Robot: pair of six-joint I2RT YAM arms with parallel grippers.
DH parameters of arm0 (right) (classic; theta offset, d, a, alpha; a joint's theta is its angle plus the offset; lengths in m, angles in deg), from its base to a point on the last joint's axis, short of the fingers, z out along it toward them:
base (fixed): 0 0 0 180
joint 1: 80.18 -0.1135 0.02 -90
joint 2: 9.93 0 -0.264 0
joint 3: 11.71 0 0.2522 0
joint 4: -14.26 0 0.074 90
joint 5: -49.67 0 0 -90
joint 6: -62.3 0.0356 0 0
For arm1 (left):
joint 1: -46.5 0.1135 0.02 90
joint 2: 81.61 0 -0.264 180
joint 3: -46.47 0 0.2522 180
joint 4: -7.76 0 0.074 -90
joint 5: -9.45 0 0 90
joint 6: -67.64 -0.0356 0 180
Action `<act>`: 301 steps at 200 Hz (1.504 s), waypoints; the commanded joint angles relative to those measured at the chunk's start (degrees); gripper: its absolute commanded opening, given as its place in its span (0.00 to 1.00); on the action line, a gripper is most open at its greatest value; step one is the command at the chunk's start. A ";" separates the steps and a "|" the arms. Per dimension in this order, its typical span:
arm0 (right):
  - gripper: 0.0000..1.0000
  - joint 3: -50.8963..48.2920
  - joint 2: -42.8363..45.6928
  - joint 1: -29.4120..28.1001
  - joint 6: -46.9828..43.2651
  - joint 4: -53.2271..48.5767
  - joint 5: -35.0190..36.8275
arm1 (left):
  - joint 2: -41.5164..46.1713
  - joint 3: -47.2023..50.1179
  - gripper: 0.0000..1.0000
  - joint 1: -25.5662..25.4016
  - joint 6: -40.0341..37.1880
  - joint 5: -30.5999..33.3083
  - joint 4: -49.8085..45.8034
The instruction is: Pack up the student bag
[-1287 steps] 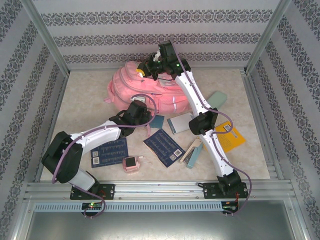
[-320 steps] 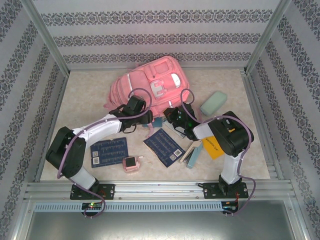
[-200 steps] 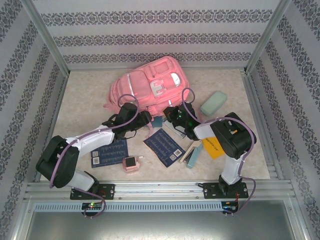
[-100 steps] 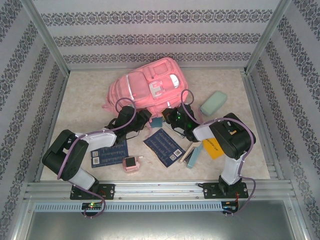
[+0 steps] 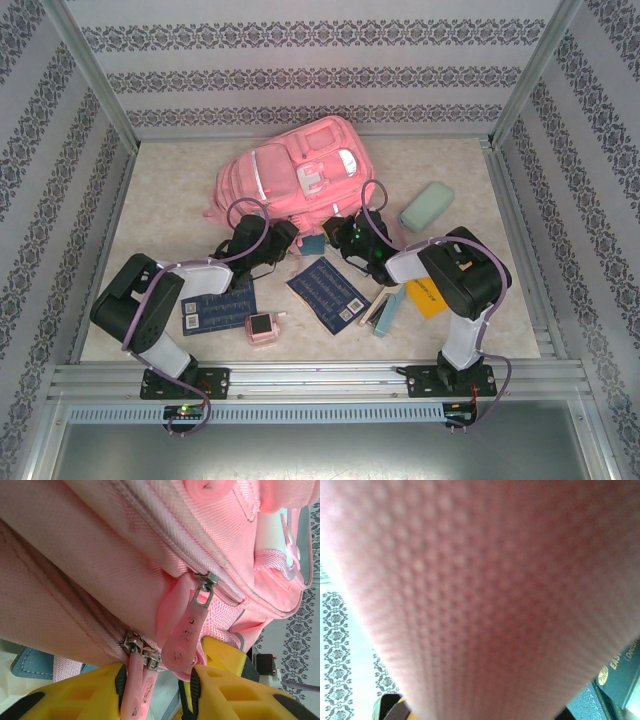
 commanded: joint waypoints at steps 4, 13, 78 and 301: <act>0.00 0.18 1.74 -1.19 0.75 5.97 -1.06 | -0.73 1.00 0.37 0.61 1.41 -0.30 3.58; 0.00 0.19 1.74 -1.20 0.75 5.97 -1.02 | -0.75 1.20 0.34 0.59 1.40 -0.07 3.58; 0.00 -0.65 2.00 -0.94 0.23 5.79 -0.85 | -2.25 2.56 0.10 0.79 2.03 0.16 6.13; 0.00 -1.68 2.81 3.10 -5.26 2.36 -6.80 | 4.97 6.67 0.00 11.21 -4.92 -8.05 -2.48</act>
